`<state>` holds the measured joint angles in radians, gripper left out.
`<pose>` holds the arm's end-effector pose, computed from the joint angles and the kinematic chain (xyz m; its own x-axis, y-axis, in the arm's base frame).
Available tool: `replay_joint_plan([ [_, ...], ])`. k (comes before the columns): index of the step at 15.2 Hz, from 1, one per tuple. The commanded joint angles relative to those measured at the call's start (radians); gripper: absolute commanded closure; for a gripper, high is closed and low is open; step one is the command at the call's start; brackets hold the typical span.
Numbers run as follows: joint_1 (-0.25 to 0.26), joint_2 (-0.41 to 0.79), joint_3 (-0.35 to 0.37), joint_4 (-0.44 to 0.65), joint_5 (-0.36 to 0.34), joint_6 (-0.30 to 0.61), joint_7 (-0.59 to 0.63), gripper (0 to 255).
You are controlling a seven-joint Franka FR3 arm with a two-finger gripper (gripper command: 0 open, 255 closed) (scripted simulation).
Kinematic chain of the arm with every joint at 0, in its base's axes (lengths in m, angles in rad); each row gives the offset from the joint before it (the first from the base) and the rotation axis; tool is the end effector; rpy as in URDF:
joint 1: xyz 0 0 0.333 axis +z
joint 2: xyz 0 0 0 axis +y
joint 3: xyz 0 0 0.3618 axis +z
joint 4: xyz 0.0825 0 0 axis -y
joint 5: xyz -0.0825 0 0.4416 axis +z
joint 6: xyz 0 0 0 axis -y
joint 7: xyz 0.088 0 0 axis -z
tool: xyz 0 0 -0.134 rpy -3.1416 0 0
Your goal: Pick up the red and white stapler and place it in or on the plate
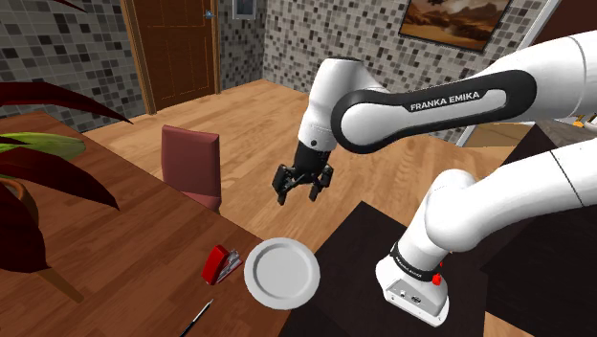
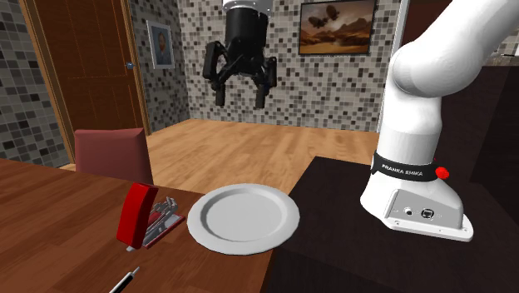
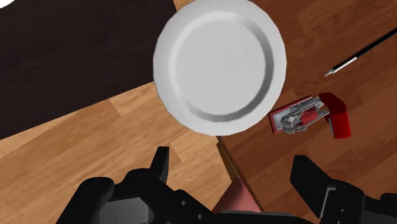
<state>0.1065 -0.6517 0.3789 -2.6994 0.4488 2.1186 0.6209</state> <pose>0.3294 0.1940 0.3981 0.9098 -0.4102 -0.0629 -0.4149 -0.8957 -0.1597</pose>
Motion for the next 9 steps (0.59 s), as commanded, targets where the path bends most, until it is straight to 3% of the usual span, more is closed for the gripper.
replay_joint_plan([
  [1,0.01,0.073,0.056,0.023,0.041,0.084,0.057,0],
  [5,0.008,0.215,0.144,0.066,0.088,0.241,0.145,0],
  [9,-0.014,0.375,0.233,0.131,0.082,0.396,0.25,0],
])
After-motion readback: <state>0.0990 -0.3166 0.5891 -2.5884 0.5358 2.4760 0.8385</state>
